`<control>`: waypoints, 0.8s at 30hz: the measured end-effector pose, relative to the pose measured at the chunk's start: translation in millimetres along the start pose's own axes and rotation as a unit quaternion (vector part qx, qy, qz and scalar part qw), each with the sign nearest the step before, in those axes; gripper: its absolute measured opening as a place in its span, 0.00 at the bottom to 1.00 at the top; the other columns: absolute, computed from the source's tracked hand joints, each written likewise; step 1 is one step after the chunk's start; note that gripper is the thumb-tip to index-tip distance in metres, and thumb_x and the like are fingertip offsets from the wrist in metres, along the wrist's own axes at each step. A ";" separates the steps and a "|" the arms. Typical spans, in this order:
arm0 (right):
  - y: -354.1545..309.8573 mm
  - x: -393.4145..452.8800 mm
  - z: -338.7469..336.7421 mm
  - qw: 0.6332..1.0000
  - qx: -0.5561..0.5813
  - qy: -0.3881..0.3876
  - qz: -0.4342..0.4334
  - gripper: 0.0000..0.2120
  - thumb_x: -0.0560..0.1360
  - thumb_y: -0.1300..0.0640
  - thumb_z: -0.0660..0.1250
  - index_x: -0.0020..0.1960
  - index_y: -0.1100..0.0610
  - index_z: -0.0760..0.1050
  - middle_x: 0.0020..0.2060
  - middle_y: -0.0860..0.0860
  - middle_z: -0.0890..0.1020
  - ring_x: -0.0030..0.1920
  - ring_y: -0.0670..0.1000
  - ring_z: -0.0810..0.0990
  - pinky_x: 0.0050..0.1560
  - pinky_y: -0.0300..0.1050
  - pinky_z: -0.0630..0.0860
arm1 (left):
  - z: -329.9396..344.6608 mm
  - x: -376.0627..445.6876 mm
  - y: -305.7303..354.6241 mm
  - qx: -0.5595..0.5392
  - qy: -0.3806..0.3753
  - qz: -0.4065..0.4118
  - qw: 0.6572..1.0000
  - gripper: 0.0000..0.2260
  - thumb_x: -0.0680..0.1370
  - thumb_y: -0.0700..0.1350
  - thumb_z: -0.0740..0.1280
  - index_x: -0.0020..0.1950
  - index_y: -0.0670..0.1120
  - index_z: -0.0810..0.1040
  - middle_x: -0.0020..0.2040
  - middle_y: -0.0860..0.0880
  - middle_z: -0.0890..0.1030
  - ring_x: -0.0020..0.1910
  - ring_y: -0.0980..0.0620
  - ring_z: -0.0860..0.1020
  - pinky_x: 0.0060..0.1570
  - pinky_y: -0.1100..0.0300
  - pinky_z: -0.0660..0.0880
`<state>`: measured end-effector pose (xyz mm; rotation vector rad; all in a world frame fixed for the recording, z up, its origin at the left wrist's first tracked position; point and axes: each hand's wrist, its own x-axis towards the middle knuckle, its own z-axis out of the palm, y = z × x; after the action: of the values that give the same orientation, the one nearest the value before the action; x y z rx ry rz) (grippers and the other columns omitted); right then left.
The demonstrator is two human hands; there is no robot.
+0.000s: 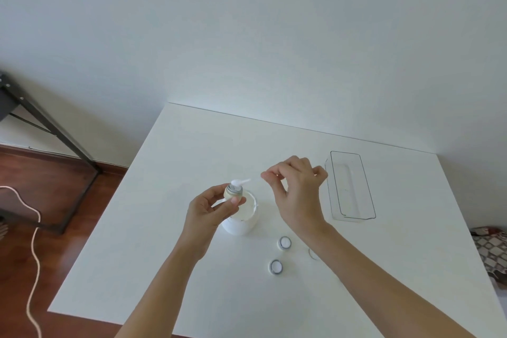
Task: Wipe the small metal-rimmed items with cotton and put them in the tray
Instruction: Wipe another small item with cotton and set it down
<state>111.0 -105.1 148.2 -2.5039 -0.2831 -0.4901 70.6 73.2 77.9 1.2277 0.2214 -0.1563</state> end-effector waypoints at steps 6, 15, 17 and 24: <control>7.2 -12.3 2.8 0.966 -0.096 0.110 -0.215 0.10 0.76 0.52 0.69 0.36 0.51 0.79 0.34 0.45 0.76 0.40 0.49 0.74 0.48 0.47 0.57 | 1.4 -1.6 4.1 -0.020 0.018 -0.005 1.000 0.12 0.72 0.45 0.74 0.55 0.47 0.85 0.55 0.43 0.86 0.57 0.44 0.84 0.52 0.61 0.80; 12.2 -23.8 1.1 0.953 -0.102 0.147 -0.245 0.11 0.76 0.52 0.69 0.36 0.51 0.79 0.33 0.44 0.76 0.41 0.48 0.73 0.47 0.48 0.57 | -3.1 0.7 4.2 -0.032 0.021 0.002 0.999 0.13 0.72 0.44 0.77 0.56 0.46 0.84 0.55 0.44 0.86 0.58 0.45 0.84 0.54 0.60 0.80; 13.4 -25.2 1.8 0.971 -0.064 0.134 -0.189 0.09 0.76 0.52 0.69 0.37 0.50 0.79 0.34 0.44 0.76 0.41 0.48 0.73 0.49 0.47 0.57 | -6.1 1.6 2.8 -0.033 0.024 0.005 0.999 0.13 0.71 0.43 0.76 0.56 0.47 0.85 0.55 0.45 0.87 0.58 0.45 0.84 0.57 0.57 0.80; 21.4 -17.9 21.5 0.999 -0.048 -0.017 -0.014 0.09 0.73 0.52 0.71 0.35 0.51 0.77 0.35 0.44 0.76 0.41 0.50 0.74 0.49 0.45 0.53 | -20.5 -3.4 -2.5 -0.019 0.033 0.017 0.999 0.20 0.66 0.47 0.78 0.57 0.48 0.83 0.57 0.48 0.86 0.59 0.44 0.84 0.65 0.47 0.73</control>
<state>107.2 -112.0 113.8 -2.6074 -0.3147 -0.4821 65.1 91.7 69.9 1.1986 0.2590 -0.0827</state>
